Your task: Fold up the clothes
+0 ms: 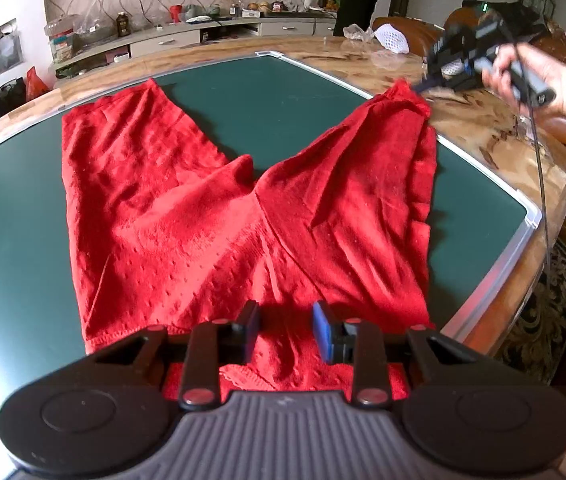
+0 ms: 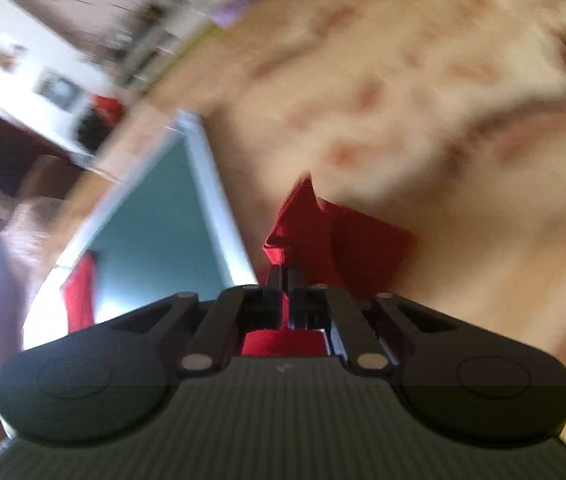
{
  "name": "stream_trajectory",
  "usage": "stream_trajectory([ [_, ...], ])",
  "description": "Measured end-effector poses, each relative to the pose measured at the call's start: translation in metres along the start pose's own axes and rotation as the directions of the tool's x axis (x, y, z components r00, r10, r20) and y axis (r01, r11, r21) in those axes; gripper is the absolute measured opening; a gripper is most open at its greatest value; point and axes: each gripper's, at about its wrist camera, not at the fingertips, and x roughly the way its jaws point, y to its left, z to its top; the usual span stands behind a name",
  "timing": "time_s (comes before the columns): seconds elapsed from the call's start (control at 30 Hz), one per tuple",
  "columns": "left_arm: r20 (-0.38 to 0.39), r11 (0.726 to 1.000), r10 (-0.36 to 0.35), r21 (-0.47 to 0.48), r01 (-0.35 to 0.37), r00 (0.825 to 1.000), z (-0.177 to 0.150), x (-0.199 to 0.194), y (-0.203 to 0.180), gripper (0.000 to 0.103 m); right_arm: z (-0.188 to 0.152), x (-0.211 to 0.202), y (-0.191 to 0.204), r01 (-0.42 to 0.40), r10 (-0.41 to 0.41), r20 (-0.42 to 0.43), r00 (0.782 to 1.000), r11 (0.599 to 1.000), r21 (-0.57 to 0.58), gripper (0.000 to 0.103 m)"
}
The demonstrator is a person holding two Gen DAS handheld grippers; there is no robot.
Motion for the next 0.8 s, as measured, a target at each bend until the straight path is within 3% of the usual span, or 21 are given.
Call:
stream_trajectory([
  [0.07, -0.002, 1.000, -0.003, 0.002, 0.003, 1.000, 0.000, 0.000, 0.001, 0.035, -0.001, 0.003, -0.008, 0.004, -0.004, -0.007, 1.000, 1.000, 0.005, 0.008],
  [0.17, 0.000, 1.000, -0.002, 0.010, 0.002, 1.000, 0.000, 0.000, 0.000, 0.035, 0.002, -0.005, -0.013, -0.019, 0.019, 0.032, 0.999, 1.000, 0.009, 0.019],
  [0.2, 0.001, 1.000, 0.000, 0.014, 0.000, 1.000, -0.001, 0.000, 0.000, 0.035, 0.006, -0.012, -0.013, -0.022, 0.022, 0.059, 0.998, 1.000, 0.010, 0.025],
  [0.33, 0.006, 1.000, 0.009, 0.018, -0.009, 1.000, -0.002, 0.001, -0.002, 0.035, 0.025, -0.036, 0.005, 0.048, -0.030, 0.213, 0.977, 0.995, -0.083, 0.027],
  [0.37, 0.007, 1.000, 0.010, 0.017, -0.010, 1.000, -0.002, 0.001, -0.002, 0.035, 0.031, -0.036, 0.013, 0.066, -0.039, 0.218, 0.975, 0.991, -0.116, 0.027],
  [0.5, 0.011, 1.000, 0.012, 0.017, -0.012, 1.000, -0.003, 0.001, -0.003, 0.035, 0.054, -0.002, 0.046, 0.119, -0.102, 0.084, 0.991, 0.965, -0.233, 0.027],
  [0.67, 0.012, 1.000, 0.010, 0.019, -0.011, 1.000, -0.004, 0.000, -0.003, 0.035, 0.062, 0.038, 0.085, 0.205, -0.218, 0.003, 0.976, 0.910, -0.361, 0.027],
  [0.8, 0.012, 1.000, 0.003, 0.023, -0.003, 1.000, -0.004, 0.000, -0.001, 0.035, 0.057, 0.062, 0.100, 0.272, -0.315, -0.027, 0.949, 0.855, -0.441, 0.027],
])
